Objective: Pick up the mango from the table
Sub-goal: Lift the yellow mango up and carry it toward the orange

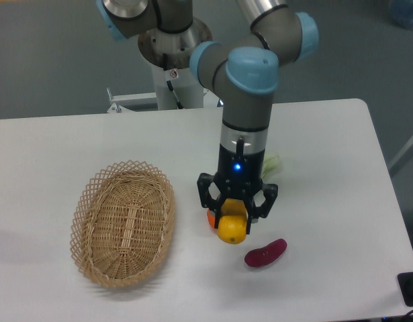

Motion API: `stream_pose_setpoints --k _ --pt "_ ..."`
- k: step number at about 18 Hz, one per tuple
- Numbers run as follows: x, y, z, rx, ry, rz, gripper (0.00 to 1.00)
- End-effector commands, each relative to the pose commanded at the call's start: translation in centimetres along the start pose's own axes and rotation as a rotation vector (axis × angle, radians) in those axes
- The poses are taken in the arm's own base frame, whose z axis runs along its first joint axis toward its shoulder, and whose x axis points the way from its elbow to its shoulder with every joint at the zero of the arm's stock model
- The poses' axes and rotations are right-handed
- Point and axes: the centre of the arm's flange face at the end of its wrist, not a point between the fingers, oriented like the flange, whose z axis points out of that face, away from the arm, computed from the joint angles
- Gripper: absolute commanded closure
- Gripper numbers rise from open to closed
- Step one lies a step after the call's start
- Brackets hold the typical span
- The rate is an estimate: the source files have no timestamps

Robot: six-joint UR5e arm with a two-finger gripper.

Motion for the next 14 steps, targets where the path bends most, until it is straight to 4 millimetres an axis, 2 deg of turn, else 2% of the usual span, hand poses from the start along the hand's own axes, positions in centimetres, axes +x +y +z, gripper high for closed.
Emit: stream_pose_setpoints --k 5,14 --pt "-0.4 -1.9 -1.9 0.047 -0.016 -0.023 0.49" --pt "-0.5 -2.2 -2.1 0.053 -0.020 -0.017 0.49"
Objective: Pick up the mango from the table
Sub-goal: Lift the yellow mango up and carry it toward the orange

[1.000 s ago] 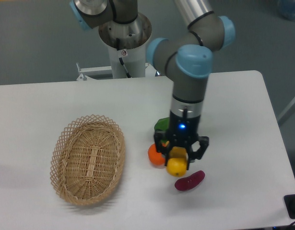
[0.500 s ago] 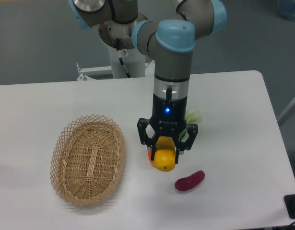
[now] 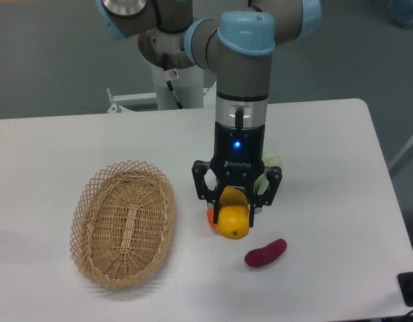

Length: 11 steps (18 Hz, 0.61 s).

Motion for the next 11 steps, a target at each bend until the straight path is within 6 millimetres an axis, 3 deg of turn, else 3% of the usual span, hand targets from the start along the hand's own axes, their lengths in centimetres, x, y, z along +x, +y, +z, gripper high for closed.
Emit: stream_pose_setpoints --k 11 --pt "0.00 0.07 0.05 -0.002 -0.001 -0.002 0.49"
